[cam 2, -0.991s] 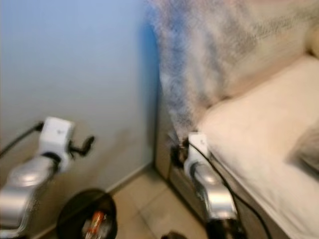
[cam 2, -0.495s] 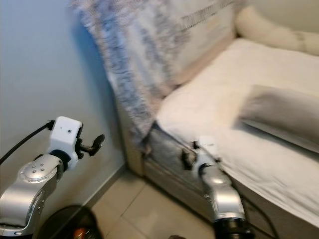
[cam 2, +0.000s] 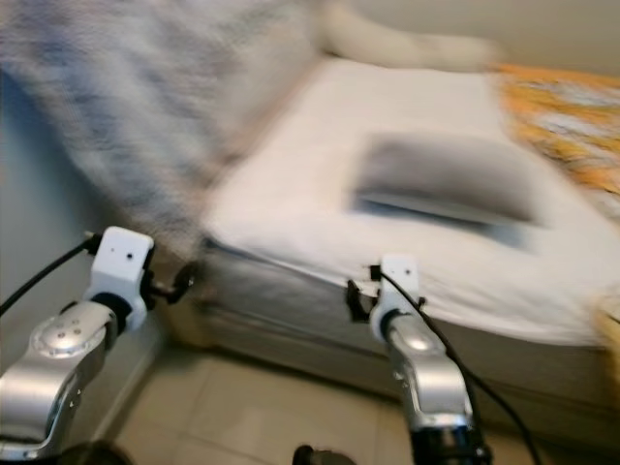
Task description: Clean up the room
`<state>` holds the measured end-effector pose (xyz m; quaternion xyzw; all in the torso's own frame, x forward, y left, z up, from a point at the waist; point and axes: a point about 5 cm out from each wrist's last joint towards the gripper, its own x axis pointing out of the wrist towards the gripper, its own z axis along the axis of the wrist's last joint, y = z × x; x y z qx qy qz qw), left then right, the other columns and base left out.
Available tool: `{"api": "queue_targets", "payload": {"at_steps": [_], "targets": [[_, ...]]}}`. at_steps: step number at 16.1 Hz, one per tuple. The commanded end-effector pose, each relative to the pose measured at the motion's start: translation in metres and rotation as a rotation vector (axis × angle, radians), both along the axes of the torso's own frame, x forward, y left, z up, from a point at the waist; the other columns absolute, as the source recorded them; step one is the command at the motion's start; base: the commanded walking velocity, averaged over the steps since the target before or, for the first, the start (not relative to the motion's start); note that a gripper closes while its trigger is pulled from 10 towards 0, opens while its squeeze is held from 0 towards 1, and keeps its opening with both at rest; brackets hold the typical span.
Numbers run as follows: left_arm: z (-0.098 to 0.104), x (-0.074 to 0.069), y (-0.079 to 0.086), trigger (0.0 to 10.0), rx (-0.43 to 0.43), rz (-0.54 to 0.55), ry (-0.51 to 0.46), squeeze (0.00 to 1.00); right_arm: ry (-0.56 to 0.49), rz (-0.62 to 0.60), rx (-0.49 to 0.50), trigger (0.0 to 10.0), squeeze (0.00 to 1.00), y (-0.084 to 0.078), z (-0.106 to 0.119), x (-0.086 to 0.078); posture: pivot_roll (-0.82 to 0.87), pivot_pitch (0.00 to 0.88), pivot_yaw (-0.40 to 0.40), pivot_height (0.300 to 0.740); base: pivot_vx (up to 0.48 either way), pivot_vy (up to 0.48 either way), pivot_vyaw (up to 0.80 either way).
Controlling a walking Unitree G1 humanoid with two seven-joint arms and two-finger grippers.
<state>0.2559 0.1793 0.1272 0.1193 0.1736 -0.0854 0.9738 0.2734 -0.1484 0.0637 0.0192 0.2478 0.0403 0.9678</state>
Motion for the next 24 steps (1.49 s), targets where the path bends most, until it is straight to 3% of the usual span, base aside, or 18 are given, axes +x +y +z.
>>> {"api": "queue_targets", "payload": {"at_steps": [1,5,11,14,15,16,17,20,22,24], "targets": [[0.0,0.0,0.0,10.0,0.01,0.006,-0.01,0.0,-0.005,-0.002,-0.007,10.0,1.0,0.001,0.004,0.001,-0.06,0.0,-0.002,0.74,0.0,0.0,-0.77],[0.006,0.002,0.003,10.0,-0.037,0.067,-0.039,0.0,-0.003,-0.011,-0.008,10.0,1.0,-0.001,0.008,-0.003,-0.05,0.0,-0.011,0.74,0.0,0.0,-0.77],[0.009,0.003,0.008,10.0,0.026,0.085,-0.083,0.0,-0.004,-0.023,-0.01,10.0,1.0,-0.004,0.01,-0.006,-0.04,0.0,-0.01,0.74,0.0,0.0,-0.77],[0.011,0.003,0.008,10.0,-0.004,0.091,-0.092,0.0,-0.033,-0.02,-0.011,10.0,1.0,-0.007,0.015,-0.004,-0.04,0.0,-0.014,0.74,0.0,0.0,-0.77],[0.011,0.003,0.009,10.0,0.0,0.09,-0.094,0.0,-0.056,-0.009,-0.011,10.0,0.96,-0.007,0.017,-0.002,-0.04,0.0,-0.014,0.74,0.277,0.0,-0.75],[0.011,0.004,0.009,10.0,0.002,0.095,-0.098,0.0,-0.084,-0.006,-0.003,10.0,0.05,-0.007,0.021,0.001,-0.04,0.0,-0.008,0.74,0.3,0.0,0.0],[0.011,0.004,0.012,10.0,0.004,0.112,-0.106,0.0,-0.134,0.006,0.008,10.0,0.0,-0.008,0.029,0.005,-0.04,0.0,-0.005,0.74,0.311,0.0,0.0],[0.013,0.005,0.014,10.0,-0.012,0.147,-0.134,0.0,-0.239,0.058,-0.054,10.0,0.0,-0.01,0.05,0.015,-0.06,0.0,0.004,0.74,0.31,0.0,0.0],[0.013,0.008,0.014,10.0,-0.01,0.15,-0.141,0.0,-0.291,0.068,-0.043,10.0,0.0,-0.011,0.061,0.022,-0.05,0.0,-0.004,0.74,0.309,0.0,0.0],[0.013,0.01,0.017,10.0,-0.001,0.173,-0.147,0.0,-0.315,0.021,-0.076,10.0,0.0,-0.015,0.062,0.024,-0.04,0.0,-0.01,0.74,0.304,0.0,0.0]]}}
